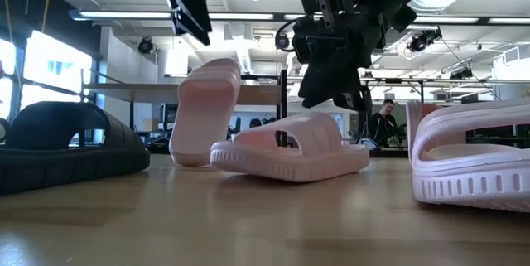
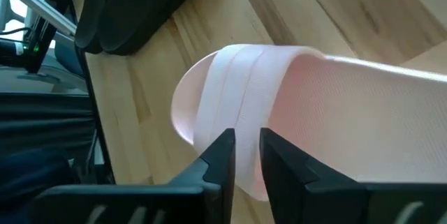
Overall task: Pick and place slides into the shelf
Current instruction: Move the pink slide to the middle of the table, then put the pink slide on the shelf
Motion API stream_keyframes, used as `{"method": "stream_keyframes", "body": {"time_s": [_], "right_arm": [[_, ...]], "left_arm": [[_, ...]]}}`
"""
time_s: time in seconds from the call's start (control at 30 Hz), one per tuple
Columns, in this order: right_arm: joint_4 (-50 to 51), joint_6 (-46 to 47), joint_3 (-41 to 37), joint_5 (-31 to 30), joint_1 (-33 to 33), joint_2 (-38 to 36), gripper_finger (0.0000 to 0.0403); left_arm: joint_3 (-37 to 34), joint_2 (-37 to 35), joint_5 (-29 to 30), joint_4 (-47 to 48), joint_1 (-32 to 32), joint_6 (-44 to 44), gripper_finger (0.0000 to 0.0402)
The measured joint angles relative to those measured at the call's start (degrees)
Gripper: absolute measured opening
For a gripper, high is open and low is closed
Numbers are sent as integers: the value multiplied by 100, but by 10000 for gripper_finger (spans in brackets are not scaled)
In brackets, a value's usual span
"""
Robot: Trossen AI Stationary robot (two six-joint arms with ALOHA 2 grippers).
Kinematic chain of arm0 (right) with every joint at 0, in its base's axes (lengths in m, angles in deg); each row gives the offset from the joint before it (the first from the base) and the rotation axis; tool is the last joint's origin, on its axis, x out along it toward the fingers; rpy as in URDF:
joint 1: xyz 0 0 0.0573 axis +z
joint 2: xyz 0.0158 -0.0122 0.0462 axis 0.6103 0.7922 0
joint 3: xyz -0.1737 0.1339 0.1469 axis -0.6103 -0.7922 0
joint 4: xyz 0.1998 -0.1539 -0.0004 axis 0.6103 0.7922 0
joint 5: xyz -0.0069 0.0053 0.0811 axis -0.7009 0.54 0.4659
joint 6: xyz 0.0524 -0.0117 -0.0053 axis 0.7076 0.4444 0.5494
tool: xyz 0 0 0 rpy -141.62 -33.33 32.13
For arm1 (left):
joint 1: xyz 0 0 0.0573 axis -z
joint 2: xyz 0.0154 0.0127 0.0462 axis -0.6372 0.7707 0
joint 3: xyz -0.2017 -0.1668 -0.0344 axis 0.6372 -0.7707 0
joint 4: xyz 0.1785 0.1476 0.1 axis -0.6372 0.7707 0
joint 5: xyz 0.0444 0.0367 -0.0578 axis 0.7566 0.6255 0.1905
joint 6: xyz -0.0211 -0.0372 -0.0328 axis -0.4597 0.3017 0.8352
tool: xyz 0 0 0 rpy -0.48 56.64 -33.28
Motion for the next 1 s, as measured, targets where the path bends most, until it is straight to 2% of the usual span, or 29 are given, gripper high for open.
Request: {"method": "stream_keyframes", "body": {"time_s": [0.17,0.5,0.73,1.0], "right_arm": [[-3,-127,0,-22,0,0,71],[-62,-228,-1,-51,0,0,71],[-66,-270,-2,-53,0,0,71],[-84,-270,-2,-57,1,0,71]], "left_arm": [[3,295,85,190,8,-296,194],[3,452,665,-88,8,-498,195],[3,471,611,-256,8,-666,195],[-2,864,394,-189,13,-672,195]]}}
